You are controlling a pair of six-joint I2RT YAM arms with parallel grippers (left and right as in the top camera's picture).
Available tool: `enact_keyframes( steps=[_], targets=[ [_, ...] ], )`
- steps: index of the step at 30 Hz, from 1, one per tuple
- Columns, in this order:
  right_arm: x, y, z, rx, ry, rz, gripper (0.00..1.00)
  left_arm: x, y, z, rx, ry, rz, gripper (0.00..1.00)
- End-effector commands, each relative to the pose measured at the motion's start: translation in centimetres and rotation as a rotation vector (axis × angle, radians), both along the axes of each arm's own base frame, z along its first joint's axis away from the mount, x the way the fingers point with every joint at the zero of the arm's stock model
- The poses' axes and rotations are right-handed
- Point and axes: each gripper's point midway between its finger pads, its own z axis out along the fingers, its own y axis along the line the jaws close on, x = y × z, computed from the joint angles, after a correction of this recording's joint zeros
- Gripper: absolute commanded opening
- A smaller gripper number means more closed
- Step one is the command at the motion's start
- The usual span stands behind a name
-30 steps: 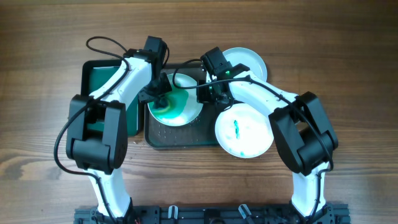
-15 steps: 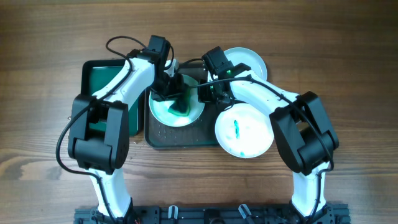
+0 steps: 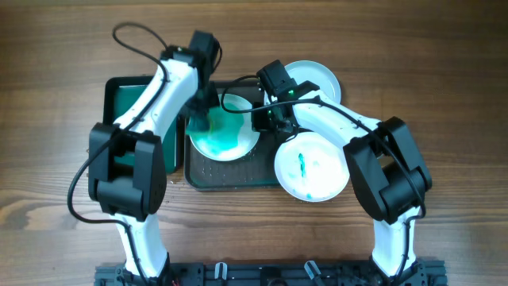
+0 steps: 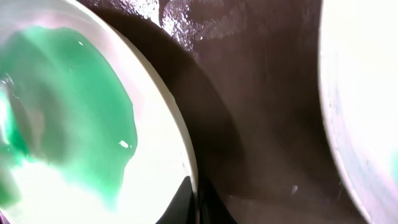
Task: Clean dirty plates on tray and stack at the side
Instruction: 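Scrub the left plate with the sponge while the right gripper holds it, then lift the scrubbed plate off the tray with the right gripper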
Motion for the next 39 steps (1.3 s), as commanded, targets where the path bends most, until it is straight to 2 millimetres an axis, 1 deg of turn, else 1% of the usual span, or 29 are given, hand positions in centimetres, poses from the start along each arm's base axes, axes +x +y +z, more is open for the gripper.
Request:
enact_keyframes(
  steps=[1,3,5,7,8,10,12,14,16,17,19,24,27,29,31,33,36,39],
  targets=[
    [0.3,-0.1,-0.8,-0.014,0.010,-0.008,0.04,2.6,2.2,5.5,-0.001,-0.091,0.080,0.04],
    [0.4,0.2,-0.7,0.001,0.003,0.007,0.04,2.6,3.4,7.3,-0.027,-0.089,0.112,0.04],
    [0.4,0.9,-0.2,0.034,-0.012,0.053,0.04,2.5,5.2,9.4,-0.071,-0.094,0.140,0.04],
    [0.6,1.1,0.4,0.036,-0.038,0.082,0.04,2.4,6.7,10.4,-0.093,-0.107,0.150,0.04],
    [0.8,1.3,1.0,0.038,-0.056,0.096,0.04,2.4,8.0,10.9,-0.093,-0.119,0.167,0.04],
    [1.3,1.2,2.4,0.011,-0.113,0.110,0.04,2.1,9.8,11.4,-0.091,-0.127,0.207,0.04],
    [1.9,0.7,4.3,-0.076,-0.213,0.111,0.04,1.8,11.5,11.4,-0.088,-0.122,0.249,0.04],
    [2.3,-0.1,6.0,-0.189,-0.311,0.102,0.04,1.7,12.2,11.4,-0.086,-0.120,0.266,0.04],
    [2.5,-0.8,7.8,-0.317,-0.413,0.091,0.04,1.6,12.6,11.4,-0.086,-0.122,0.277,0.04],
    [2.4,-1.1,9.1,-0.406,-0.488,0.086,0.04,1.7,12.7,11.4,-0.086,-0.124,0.281,0.04],
    [2.1,-1.1,11.2,-0.529,-0.597,0.099,0.04,1.7,12.7,11.4,-0.086,-0.124,0.281,0.04],
    [0.6,-1.0,16.1,-0.833,-0.843,0.099,0.04,1.7,12.7,11.4,-0.086,-0.124,0.281,0.04],
    [-0.5,-1.4,19.6,-1.028,-0.987,0.049,0.04,1.7,12.7,11.4,-0.086,-0.123,0.281,0.04],
    [-1.4,-1.3,22.0,-1.133,-1.076,0.002,0.04,1.7,12.7,11.4,-0.086,-0.124,0.281,0.04],
    [-2.2,-0.7,24.0,-1.211,-1.140,-0.024,0.04,1.7,12.7,11.4,-0.087,-0.124,0.281,0.04],
    [-2.6,-0.2,25.3,-1.252,-1.169,-0.039,0.04,1.7,12.7,11.4,-0.087,-0.124,0.281,0.04],
    [-2.5,1.4,26.7,-1.265,-1.184,0.001,0.04,1.7,12.7,11.4,-0.087,-0.125,0.280,0.04],
    [-2.2,1.9,27.8,-1.260,-1.193,-0.006,0.04,1.7,12.7,11.4,-0.087,-0.125,0.281,0.04]
  ],
)
